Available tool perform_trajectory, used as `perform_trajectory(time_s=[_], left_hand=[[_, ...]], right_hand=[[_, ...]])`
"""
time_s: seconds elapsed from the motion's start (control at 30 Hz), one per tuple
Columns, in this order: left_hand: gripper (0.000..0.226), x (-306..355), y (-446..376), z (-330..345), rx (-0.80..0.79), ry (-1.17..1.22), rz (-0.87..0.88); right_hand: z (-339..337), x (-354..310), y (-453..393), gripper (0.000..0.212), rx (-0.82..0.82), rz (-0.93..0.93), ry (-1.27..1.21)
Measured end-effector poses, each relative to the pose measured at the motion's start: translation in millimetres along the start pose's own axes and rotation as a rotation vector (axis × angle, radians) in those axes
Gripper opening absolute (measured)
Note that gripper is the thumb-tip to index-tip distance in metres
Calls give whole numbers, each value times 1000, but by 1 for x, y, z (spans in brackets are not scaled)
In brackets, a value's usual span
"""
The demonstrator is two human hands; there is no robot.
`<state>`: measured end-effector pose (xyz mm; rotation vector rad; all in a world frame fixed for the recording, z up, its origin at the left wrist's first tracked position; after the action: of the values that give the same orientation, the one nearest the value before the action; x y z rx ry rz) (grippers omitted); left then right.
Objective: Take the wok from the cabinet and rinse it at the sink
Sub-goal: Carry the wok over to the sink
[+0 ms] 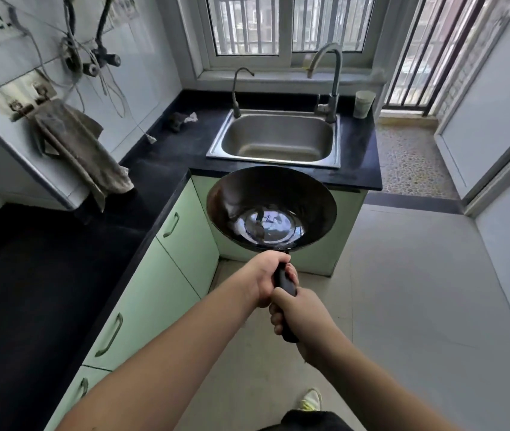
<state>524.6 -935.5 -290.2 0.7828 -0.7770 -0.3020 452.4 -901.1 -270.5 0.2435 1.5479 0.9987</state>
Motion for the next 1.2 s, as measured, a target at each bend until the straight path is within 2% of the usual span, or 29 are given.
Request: perform_trajectory(time_s=[0.2,0.43,0.63,1.0,1.2], left_hand=[[32,45,-48,38,34,20,27],[34,95,-86,43,42,13,47],[32,142,-123,26,18,23,42],[33,268,-182,-21,-42,49,29],[34,305,-209,-28,-52,-3,7]], right_hand=[[-30,-54,-46,10,-38,-21,-29],[-28,-99,-90,8,-50,-24,-14],[-6,-134,-134,11,-21,-8,33],[70,-221,-226,13,78,-50,115],[84,-250,-259,14,108,-38,85]])
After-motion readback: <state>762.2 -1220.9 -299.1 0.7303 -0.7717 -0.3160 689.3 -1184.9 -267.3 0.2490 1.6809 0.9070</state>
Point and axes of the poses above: each hand's wrist, its own y-axis away from the middle knuckle, its own z-axis out of the palm, x = y × z, the point moved 7 cm from there along -y, towards the middle knuckle, and after that the axes turned 8 degrees about z, right-handed, at the moved point
